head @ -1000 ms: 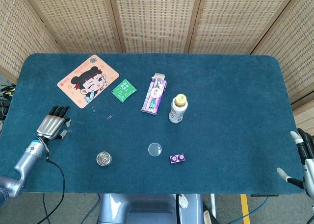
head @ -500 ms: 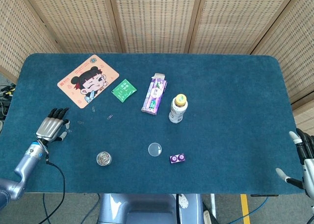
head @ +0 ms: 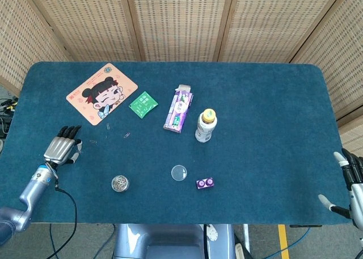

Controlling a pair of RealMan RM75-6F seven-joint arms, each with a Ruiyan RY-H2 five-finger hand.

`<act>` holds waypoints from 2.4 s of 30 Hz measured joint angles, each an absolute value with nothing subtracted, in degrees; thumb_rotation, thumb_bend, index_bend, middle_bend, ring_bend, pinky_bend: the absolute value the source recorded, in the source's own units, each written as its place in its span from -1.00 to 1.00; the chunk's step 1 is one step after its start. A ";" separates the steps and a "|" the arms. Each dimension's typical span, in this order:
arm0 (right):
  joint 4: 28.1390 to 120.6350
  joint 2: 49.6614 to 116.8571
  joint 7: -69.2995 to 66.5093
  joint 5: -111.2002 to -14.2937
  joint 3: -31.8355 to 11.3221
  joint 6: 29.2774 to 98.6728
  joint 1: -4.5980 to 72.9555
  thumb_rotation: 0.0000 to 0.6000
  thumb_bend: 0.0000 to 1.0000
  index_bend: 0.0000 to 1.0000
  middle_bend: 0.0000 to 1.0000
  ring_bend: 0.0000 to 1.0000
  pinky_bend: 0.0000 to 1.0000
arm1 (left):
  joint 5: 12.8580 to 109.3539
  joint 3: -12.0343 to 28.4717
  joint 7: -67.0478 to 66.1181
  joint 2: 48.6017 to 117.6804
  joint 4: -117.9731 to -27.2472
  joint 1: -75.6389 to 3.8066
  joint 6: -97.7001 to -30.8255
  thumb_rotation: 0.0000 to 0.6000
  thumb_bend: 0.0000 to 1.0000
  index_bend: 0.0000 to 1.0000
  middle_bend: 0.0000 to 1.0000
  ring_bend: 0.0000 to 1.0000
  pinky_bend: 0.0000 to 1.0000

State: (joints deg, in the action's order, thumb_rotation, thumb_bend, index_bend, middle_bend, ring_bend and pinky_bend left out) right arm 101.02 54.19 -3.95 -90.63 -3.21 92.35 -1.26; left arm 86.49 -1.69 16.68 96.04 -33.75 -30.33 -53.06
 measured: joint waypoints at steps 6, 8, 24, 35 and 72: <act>100.97 54.14 -4.19 -90.65 -3.20 92.38 -1.26 1.00 -1.00 -0.93 -1.00 -1.00 -1.00 | 86.59 -1.73 16.85 96.57 -33.02 -30.28 -53.35 1.00 -0.20 0.33 -1.00 -1.00 -1.00; 100.98 54.11 -4.27 -90.67 -3.19 92.39 -1.26 1.00 -1.00 -0.93 -1.00 -1.00 -1.00 | 86.60 -1.72 16.84 96.64 -32.96 -30.28 -53.49 1.00 -0.20 0.34 -1.00 -1.00 -1.00; 101.01 53.87 -4.88 -90.82 -3.13 92.65 -1.35 1.00 -1.00 -0.93 -1.00 -1.00 -1.00 | 86.71 -1.30 16.76 95.38 -34.92 -30.40 -55.26 1.00 -0.20 0.36 -1.00 -1.00 -1.00; 100.92 53.37 -6.16 -90.96 -3.10 93.07 -1.56 1.00 -1.00 -0.93 -1.00 -1.00 -1.00 | 87.80 -0.86 15.13 91.59 -42.82 -30.61 -59.62 1.00 -0.20 0.36 -1.00 -1.00 -1.00; 100.09 52.09 -10.39 -91.50 -3.15 94.77 -2.32 1.00 -1.00 -0.93 -1.00 -1.00 -1.00 | 100.21 -8.19 -4.48 79.82 -78.62 -30.42 -66.70 1.00 -0.20 0.37 -1.00 -1.00 -1.00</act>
State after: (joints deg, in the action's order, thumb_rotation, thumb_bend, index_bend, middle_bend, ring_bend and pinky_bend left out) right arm 100.09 52.09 -10.39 -91.50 -3.15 94.77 -2.32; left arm 100.21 -8.19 -4.48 79.82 -78.62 -30.42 -66.70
